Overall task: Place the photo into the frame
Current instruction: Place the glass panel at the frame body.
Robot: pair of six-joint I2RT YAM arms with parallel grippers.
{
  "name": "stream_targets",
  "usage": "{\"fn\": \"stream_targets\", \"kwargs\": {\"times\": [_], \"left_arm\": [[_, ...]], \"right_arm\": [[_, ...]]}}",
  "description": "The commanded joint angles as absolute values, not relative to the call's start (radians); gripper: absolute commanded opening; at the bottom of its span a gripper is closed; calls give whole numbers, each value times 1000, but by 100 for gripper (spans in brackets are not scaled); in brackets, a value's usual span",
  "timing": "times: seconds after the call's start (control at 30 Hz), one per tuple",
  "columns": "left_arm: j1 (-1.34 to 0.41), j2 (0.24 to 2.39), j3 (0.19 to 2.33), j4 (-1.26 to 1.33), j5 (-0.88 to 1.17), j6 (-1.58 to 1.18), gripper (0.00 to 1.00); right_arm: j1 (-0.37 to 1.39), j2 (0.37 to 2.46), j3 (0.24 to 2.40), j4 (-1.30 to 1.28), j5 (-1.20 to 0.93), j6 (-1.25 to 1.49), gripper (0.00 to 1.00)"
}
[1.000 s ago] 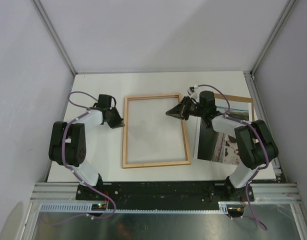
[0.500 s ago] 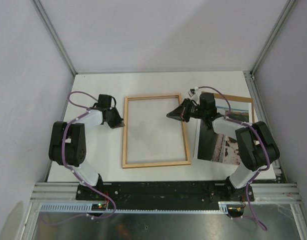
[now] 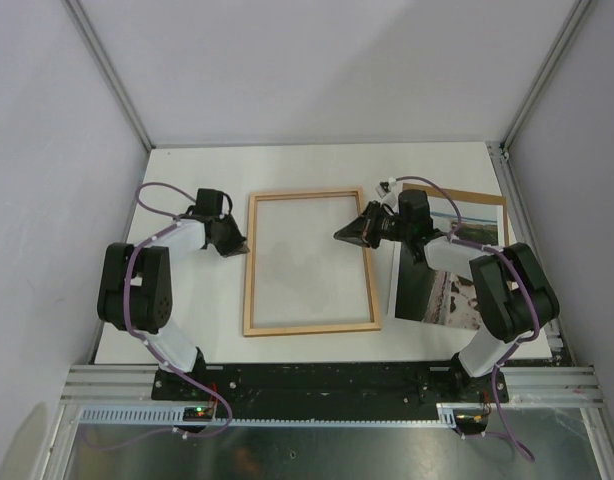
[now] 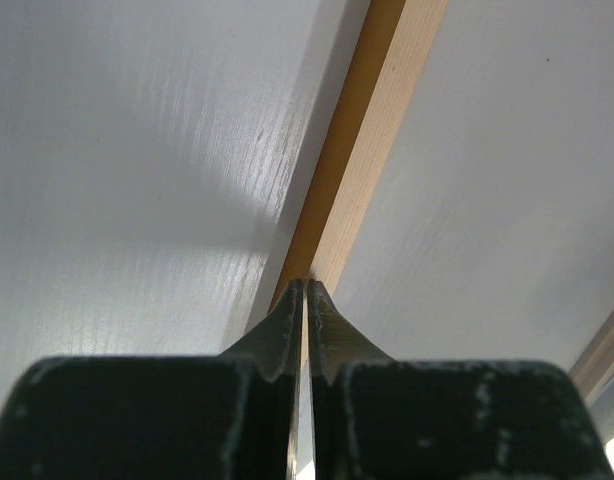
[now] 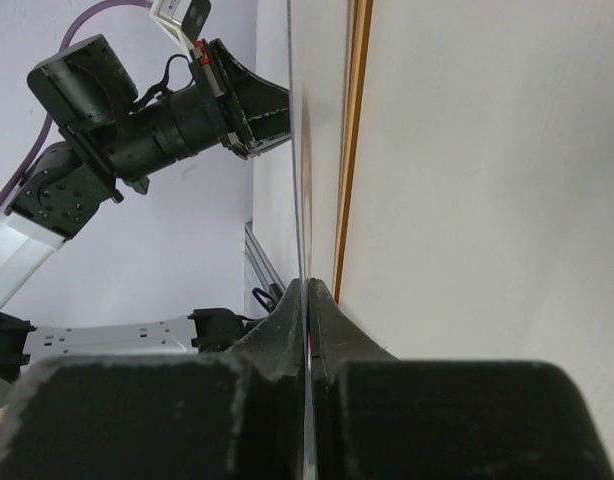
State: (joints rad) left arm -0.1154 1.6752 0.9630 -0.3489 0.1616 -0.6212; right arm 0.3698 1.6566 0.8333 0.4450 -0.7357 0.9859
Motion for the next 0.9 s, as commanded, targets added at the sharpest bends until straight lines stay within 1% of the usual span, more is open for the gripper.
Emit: {"fn": "stream_targets", "kwargs": {"times": [0.0, 0.87], "left_arm": [[-126, 1697, 948, -396, 165, -602, 4], [-127, 1708, 940, -394, 153, -606, 2]], "right_arm": [[389, 1644, 825, 468, -745, 954, 0], [392, 1657, 793, 501, -737, 964, 0]]}}
